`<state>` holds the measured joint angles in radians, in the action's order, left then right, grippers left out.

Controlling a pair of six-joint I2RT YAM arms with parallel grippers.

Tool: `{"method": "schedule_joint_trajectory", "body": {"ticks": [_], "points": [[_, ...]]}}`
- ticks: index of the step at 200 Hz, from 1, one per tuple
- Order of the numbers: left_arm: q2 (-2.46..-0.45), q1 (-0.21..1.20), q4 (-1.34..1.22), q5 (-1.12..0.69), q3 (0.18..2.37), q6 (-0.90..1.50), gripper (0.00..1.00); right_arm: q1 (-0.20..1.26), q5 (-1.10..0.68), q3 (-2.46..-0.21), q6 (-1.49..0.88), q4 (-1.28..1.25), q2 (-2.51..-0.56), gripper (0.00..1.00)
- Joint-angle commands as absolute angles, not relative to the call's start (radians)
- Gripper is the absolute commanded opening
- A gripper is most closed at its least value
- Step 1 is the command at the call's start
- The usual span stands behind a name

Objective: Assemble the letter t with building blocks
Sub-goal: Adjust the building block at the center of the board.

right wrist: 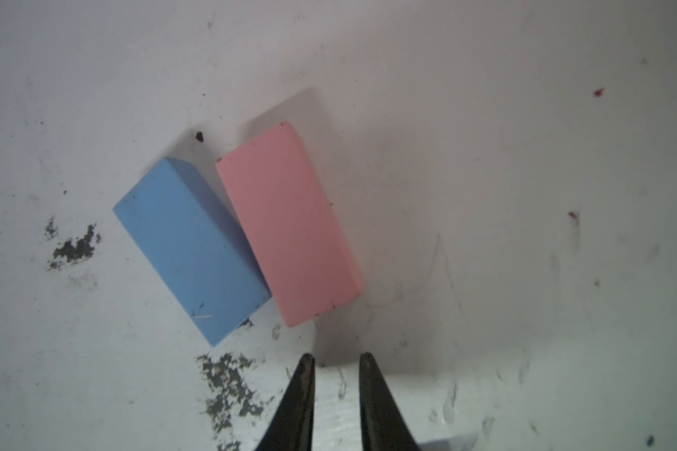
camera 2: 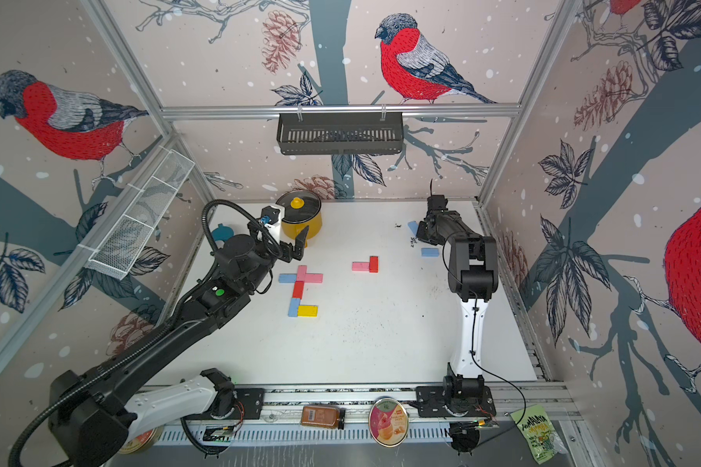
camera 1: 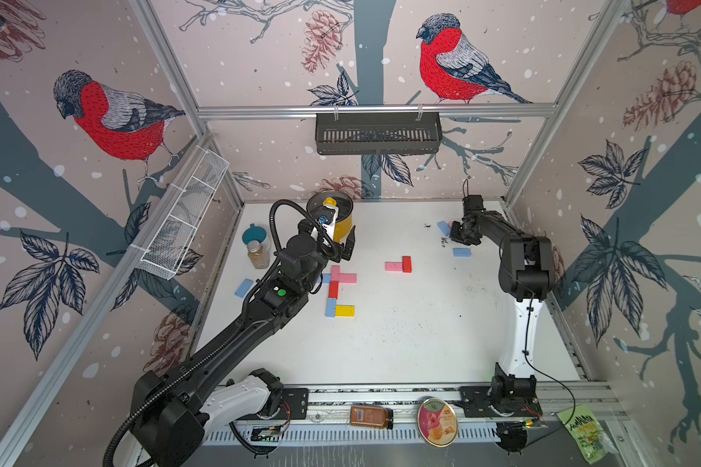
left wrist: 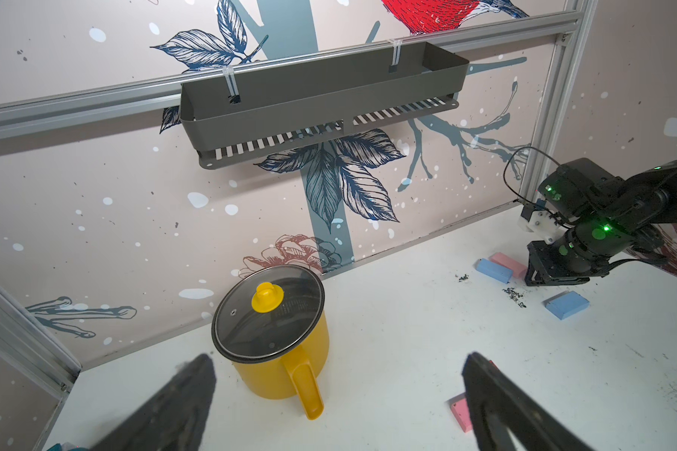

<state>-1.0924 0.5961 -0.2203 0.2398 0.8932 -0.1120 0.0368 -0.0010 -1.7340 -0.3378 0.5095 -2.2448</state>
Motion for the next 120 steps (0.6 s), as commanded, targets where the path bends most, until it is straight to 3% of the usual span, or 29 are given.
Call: {"method": "schedule_joint_trajectory", "body": {"ticks": [1,120], "points": [[-1.091,0.595,-0.243,0.246,0.893,-0.120,0.98,0.055,0.046,-1.717,-0.311,0.531,-2.206,0.23],[-1.091,0.597,-0.241,0.236,0.895,-0.113,0.98,0.063,0.061,-1.674,-0.289,0.526,-2.201,0.23]]}}
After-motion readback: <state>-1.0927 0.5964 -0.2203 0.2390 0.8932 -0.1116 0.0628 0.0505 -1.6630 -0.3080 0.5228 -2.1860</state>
